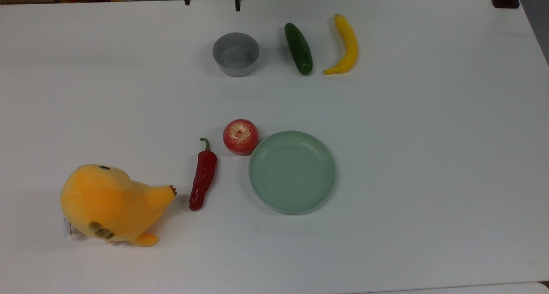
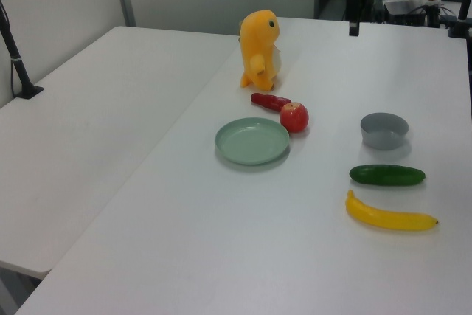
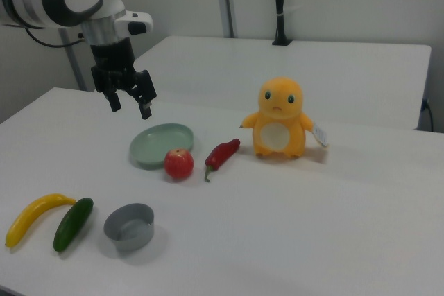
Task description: Red apple placed in the center of the desktop
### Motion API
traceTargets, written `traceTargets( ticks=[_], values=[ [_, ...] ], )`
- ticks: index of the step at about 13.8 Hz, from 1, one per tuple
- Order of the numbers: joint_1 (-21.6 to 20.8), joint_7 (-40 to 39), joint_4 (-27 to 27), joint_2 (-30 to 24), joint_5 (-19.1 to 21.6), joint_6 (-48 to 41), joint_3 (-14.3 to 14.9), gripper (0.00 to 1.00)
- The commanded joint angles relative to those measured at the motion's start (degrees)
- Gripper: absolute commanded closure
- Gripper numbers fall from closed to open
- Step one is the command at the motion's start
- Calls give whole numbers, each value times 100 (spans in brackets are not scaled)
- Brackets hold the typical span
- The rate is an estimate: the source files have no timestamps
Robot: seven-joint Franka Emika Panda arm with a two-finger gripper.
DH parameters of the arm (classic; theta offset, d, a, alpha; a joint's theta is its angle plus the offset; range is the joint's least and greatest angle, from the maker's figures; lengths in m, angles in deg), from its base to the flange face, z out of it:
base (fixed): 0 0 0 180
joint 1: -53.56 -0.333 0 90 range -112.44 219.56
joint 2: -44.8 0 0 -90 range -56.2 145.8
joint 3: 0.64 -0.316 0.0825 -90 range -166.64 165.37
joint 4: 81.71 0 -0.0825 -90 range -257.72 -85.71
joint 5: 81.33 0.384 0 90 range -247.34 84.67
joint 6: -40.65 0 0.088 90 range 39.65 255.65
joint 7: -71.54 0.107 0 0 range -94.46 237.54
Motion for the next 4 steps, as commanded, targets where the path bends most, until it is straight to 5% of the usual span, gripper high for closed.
traceTargets(
  ticks=[1, 4],
  values=[
    [15, -114, -154, -93, -10, -29, 37, 0],
    [86, -105, -146, -84, -10, -37, 37, 0]
  ],
)
